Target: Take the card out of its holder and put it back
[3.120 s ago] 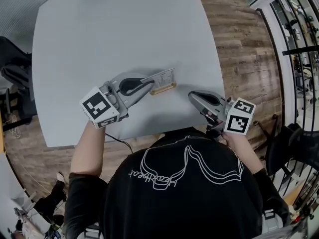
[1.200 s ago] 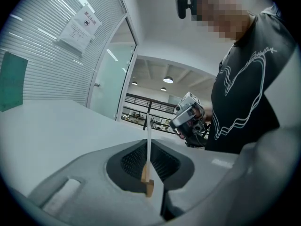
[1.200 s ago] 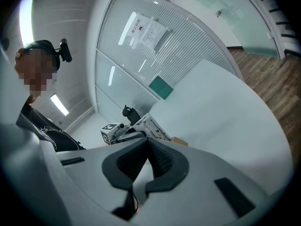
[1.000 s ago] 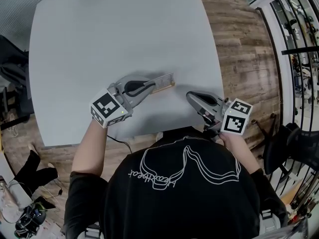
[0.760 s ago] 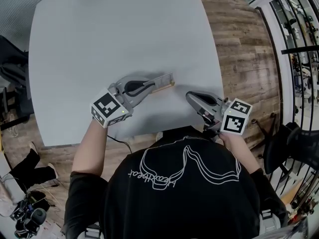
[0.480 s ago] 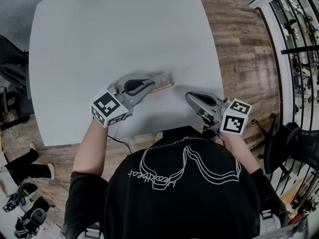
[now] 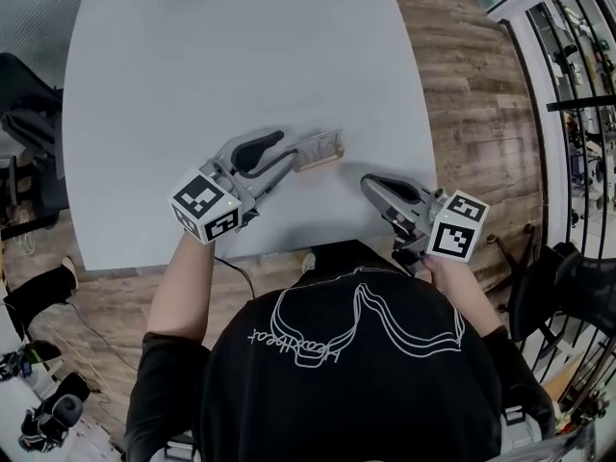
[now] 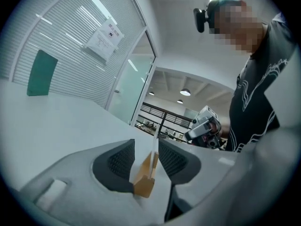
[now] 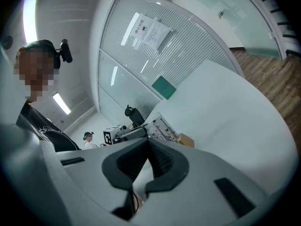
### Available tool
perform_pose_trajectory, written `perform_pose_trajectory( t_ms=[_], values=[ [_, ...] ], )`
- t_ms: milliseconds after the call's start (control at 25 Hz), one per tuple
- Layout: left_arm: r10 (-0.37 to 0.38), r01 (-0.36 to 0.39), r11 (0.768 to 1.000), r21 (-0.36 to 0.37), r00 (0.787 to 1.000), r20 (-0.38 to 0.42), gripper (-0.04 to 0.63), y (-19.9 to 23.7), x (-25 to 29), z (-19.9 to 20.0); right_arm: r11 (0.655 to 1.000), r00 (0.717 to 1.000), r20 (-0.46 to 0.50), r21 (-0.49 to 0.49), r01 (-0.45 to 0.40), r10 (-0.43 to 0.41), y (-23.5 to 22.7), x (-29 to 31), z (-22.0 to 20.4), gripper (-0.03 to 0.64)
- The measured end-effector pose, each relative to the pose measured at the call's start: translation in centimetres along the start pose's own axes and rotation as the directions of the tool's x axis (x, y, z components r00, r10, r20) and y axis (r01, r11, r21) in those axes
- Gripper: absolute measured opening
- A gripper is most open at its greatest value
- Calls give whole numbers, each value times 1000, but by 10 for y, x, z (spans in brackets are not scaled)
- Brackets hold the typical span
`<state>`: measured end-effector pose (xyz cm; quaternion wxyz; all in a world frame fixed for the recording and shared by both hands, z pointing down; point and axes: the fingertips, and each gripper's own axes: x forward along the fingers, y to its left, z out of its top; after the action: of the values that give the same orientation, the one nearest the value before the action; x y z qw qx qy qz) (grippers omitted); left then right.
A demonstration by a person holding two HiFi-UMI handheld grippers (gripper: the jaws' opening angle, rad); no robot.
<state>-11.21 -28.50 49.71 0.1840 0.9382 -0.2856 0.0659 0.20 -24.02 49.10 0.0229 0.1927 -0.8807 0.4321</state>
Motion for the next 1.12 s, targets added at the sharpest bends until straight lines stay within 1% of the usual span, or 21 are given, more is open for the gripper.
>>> perform_pose_trajectory(
  t_ms=[80,200,280,360,480,640,760,840,920,1000,1120],
  values=[
    [41,-40,999,-26,999,29,146,-1,-6,4,1000,1000,0,-14,-8,8,4,-2,-2,9],
    [109,-105,992,-74,993,44,144,0,-19,8,999,1000,11,-22,-24,24,13,-1,-4,9],
    [138,-129,982,-134,989,58,144,-2,-29,9,999,999,22,-29,-36,36,21,-2,-5,9],
    [156,-136,970,-200,984,88,144,-8,-38,14,998,999,24,-53,-46,47,31,-4,-7,9],
    [159,-121,956,-268,979,126,144,-28,-52,21,994,998,36,-88,-57,60,47,-10,-8,9],
    [115,-51,943,-329,977,177,143,-66,-65,32,990,994,80,-127,-68,78,70,-18,-1,9],
    [100,-28,929,-369,979,179,128,-96,-74,37,980,992,84,-183,-76,93,91,-24,-3,9],
    [90,-15,924,-382,980,179,110,-115,-79,41,975,990,90,-203,-91,112,108,-28,-6,9],
    [68,13,927,-375,977,203,86,-135,-85,49,971,988,98,-217,-98,122,123,-33,-9,9],
    [44,33,937,-348,976,212,66,-158,-90,54,968,988,94,-234,-94,119,135,-38,-16,9],
    [6,42,963,-267,985,175,54,-194,-94,53,961,988,89,-258,-102,128,155,-43,-30,9]
  ],
)
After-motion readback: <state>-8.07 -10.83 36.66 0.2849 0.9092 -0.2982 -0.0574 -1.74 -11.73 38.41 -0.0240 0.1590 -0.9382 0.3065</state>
